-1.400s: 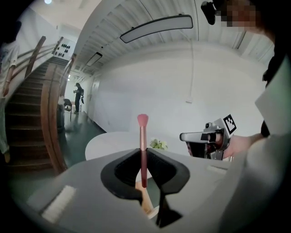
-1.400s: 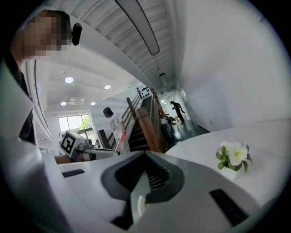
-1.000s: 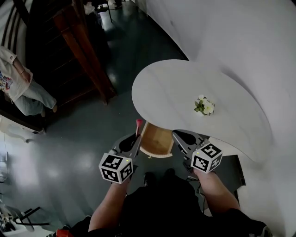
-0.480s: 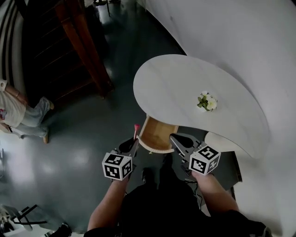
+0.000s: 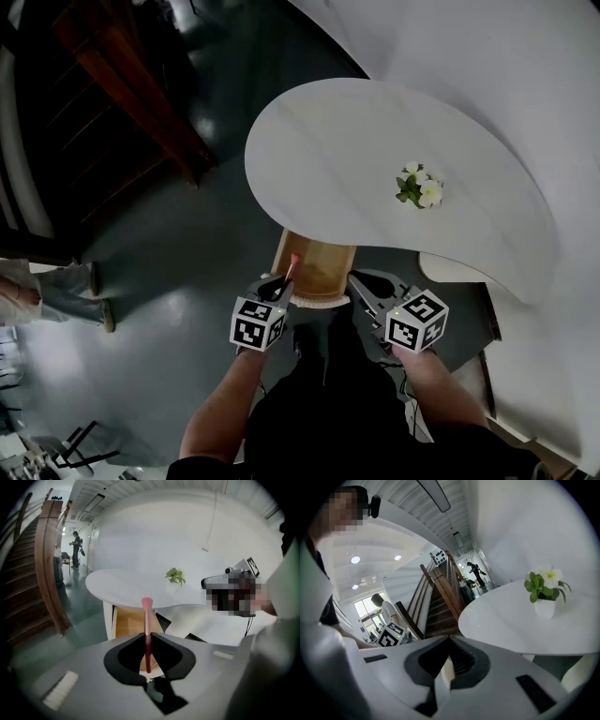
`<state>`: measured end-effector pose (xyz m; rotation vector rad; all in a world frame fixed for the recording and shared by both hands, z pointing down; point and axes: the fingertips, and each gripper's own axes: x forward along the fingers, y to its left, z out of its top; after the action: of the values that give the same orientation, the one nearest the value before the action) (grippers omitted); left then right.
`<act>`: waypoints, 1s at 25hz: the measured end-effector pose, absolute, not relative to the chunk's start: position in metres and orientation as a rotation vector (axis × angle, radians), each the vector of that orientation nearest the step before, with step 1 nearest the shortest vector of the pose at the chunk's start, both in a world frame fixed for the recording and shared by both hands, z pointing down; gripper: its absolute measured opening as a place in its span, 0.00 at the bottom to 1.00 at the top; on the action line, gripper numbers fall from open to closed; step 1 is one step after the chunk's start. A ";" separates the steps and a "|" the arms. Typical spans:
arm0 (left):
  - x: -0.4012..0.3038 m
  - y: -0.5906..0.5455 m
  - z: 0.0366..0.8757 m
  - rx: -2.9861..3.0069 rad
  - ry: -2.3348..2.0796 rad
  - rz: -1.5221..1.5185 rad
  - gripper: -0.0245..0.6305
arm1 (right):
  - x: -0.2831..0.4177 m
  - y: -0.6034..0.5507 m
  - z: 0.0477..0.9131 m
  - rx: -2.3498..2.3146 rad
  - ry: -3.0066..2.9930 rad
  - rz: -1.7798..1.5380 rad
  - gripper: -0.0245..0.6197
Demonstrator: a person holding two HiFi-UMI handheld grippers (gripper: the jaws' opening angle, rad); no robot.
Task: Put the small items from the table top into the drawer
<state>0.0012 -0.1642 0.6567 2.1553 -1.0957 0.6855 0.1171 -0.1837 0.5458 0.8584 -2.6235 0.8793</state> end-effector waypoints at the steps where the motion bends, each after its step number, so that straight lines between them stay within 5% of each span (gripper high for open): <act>1: 0.006 -0.167 0.663 2.169 -1.069 0.718 0.12 | 0.119 -0.185 0.552 0.862 -2.616 0.890 0.05; 25: 0.046 -0.179 0.798 2.383 -0.298 1.692 0.12 | 0.137 -0.204 0.618 0.851 -2.560 0.998 0.05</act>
<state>0.0456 -0.1793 0.7980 2.3831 -0.2984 1.6920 0.1369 -0.2042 0.6182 0.8513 -2.5595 0.9982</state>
